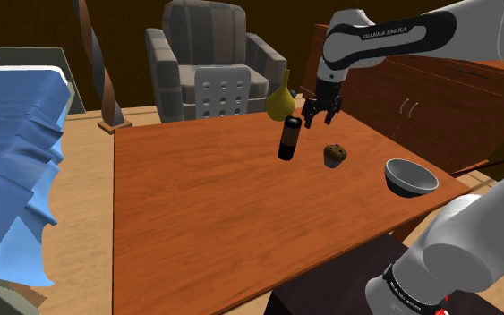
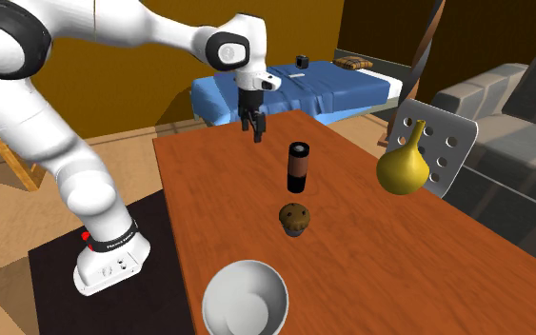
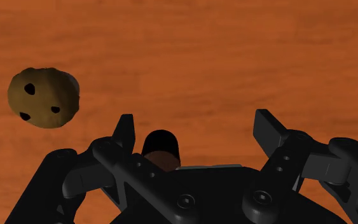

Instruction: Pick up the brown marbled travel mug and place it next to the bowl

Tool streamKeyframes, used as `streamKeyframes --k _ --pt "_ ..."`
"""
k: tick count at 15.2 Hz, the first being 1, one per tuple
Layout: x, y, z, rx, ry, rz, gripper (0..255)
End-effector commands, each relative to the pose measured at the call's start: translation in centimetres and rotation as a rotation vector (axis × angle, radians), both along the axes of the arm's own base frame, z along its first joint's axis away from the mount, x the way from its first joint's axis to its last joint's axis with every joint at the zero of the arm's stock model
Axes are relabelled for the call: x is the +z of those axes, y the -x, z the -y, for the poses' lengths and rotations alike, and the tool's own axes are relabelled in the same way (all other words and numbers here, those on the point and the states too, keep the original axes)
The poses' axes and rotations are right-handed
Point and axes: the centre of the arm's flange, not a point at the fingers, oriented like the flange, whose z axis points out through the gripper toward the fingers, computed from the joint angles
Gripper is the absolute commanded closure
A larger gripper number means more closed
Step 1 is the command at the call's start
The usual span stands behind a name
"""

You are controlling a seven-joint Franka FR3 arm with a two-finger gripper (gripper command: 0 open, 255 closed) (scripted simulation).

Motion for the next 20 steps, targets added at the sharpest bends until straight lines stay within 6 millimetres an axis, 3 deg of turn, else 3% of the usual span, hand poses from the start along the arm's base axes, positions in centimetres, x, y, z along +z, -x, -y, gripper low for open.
streamKeyframes --k 1,11,20 --pt "-0.9 -2.0 1.2 -0.004 0.000 0.005 0" --pt "-4.5 -12.7 7.6 -0.024 -0.003 0.025 0" --pt "-8.6 -13.1 7.9 -0.025 -0.003 0.026 0"
